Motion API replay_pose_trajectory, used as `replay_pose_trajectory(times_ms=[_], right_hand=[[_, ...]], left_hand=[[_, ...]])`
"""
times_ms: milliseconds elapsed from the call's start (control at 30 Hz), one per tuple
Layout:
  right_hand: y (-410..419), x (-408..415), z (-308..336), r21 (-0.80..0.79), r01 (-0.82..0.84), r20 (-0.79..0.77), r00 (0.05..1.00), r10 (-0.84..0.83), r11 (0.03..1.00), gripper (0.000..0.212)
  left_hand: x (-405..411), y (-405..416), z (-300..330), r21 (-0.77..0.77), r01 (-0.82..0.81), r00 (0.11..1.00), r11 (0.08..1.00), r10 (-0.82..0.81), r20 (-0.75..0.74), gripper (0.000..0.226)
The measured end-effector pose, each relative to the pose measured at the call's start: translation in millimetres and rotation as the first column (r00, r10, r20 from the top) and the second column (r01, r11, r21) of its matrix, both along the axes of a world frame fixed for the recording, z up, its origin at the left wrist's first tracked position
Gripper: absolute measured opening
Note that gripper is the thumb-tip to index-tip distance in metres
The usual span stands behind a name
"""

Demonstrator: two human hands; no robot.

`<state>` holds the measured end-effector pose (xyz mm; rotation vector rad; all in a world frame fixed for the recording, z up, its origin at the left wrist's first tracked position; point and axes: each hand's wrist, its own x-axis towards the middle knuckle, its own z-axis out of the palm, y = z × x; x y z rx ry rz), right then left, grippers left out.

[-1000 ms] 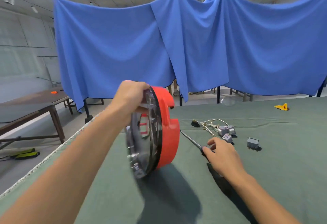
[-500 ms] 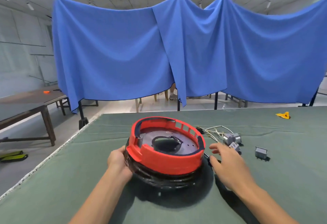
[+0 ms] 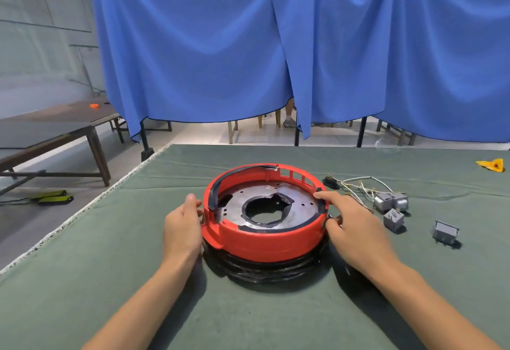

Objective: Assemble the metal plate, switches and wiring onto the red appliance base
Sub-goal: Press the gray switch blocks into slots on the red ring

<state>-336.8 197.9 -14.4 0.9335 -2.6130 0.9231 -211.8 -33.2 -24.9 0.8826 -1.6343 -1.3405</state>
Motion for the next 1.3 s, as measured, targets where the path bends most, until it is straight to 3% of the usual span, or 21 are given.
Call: replay_pose_trajectory(times_ms=[67, 133, 233, 300, 433, 600, 700, 867, 1033, 1133, 1233, 1300], right_hand=[[-1.9, -0.4, 0.4, -0.006, -0.015, 0.016, 1.0, 0.015, 1.0, 0.052], [-2.4, -3.3, 4.1, -0.036, -0.022, 0.043, 0.999, 0.024, 0.999, 0.05], [0.5, -11.2, 12.3, -0.072, 0.057, 0.044, 0.998, -0.054, 0.996, 0.04], [6.4, -13.9, 13.1, -0.069, 0.147, 0.013, 0.989, -0.147, 0.987, 0.029], [22.8, -22.0, 13.3, -0.025, 0.308, -0.021, 0.951, -0.309, 0.951, 0.022], [41.5, -25.0, 4.0, 0.072, 0.456, -0.03, 0.89, -0.455, 0.887, 0.033], [53.0, -28.4, -2.6, 0.121, 0.489, 0.017, 0.869, -0.494, 0.864, 0.037], [62.1, -33.4, -12.1, 0.11, 0.508, 0.099, 0.85, -0.518, 0.855, 0.039], [66.6, -43.6, -13.8, 0.085, 0.549, 0.086, 0.827, -0.555, 0.831, 0.045], [66.9, -49.6, -17.5, 0.076, 0.551, 0.117, 0.823, -0.556, 0.831, 0.045], [66.1, -51.5, -23.1, 0.054, 0.538, 0.128, 0.832, -0.54, 0.841, 0.04], [65.7, -52.6, -22.1, -0.026, 0.511, 0.136, 0.853, -0.503, 0.859, 0.033]], left_hand=[[3.0, 9.7, 4.6, -0.042, 0.003, 0.998, 0.999, -0.006, -0.064, 0.029], [8.2, 30.1, 12.1, -0.306, -0.012, 1.0, 0.952, 0.005, -0.024, 0.019], [10.2, 58.4, 19.1, -0.72, 0.02, 0.996, 0.693, 0.05, 0.075, 0.026], [6.7, 76.1, 20.5, -0.817, 0.113, 0.985, 0.565, 0.043, 0.167, 0.017], [-7.2, 104.4, 25.3, -0.853, 0.291, 0.942, 0.434, 0.027, 0.335, 0.019], [-14.2, 104.6, 19.3, -0.906, 0.209, 0.978, 0.369, -0.059, 0.202, 0.042], [-17.1, 76.7, 19.5, -0.91, 0.146, 0.986, 0.387, -0.132, 0.102, 0.05], [-17.9, 30.2, 17.5, -0.886, 0.152, 0.978, 0.438, -0.199, 0.069, 0.054], [-21.1, 34.3, 27.6, -0.943, 0.096, 0.993, 0.32, 0.029, 0.112, 0.039], [-29.8, 71.5, 34.7, -0.918, 0.142, 0.985, 0.371, 0.041, 0.169, 0.028], [-39.3, 100.0, 29.4, -0.848, 0.281, 0.948, 0.449, 0.008, 0.318, 0.02], [-42.4, 106.1, 23.2, -0.865, 0.312, 0.935, 0.393, 0.038, 0.354, 0.022]])
